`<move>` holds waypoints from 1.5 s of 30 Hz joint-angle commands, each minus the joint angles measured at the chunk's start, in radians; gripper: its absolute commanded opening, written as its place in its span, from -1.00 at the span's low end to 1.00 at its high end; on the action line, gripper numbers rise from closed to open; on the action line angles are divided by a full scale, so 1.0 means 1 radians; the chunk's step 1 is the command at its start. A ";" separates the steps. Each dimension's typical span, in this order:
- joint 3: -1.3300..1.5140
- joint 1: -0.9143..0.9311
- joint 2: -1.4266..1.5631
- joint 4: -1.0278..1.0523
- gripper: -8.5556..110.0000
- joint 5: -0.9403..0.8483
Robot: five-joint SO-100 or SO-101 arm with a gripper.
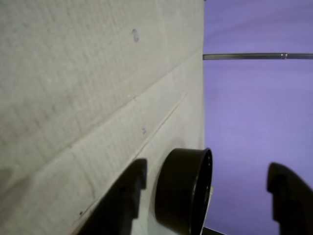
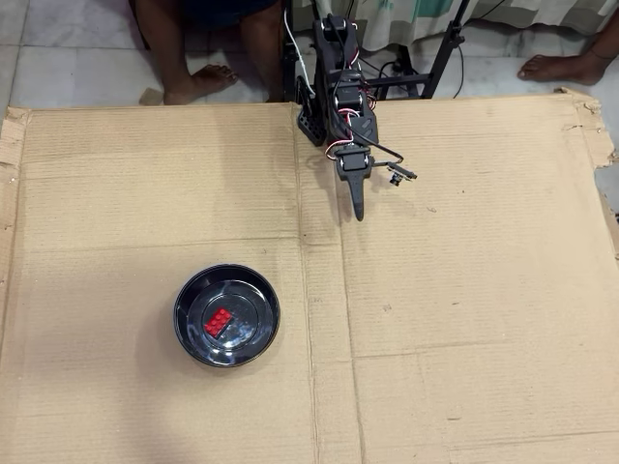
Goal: Grasp a lego block and put it in the bin.
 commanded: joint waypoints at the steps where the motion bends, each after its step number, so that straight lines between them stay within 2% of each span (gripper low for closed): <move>1: 0.014 0.005 0.012 0.051 -0.38 -0.012; 5: 0.014 0.008 0.012 0.104 -0.41 -0.012; 14: 0.014 0.006 0.014 0.114 -0.86 -0.026; 45: 0.014 0.018 0.014 0.114 -0.85 -0.029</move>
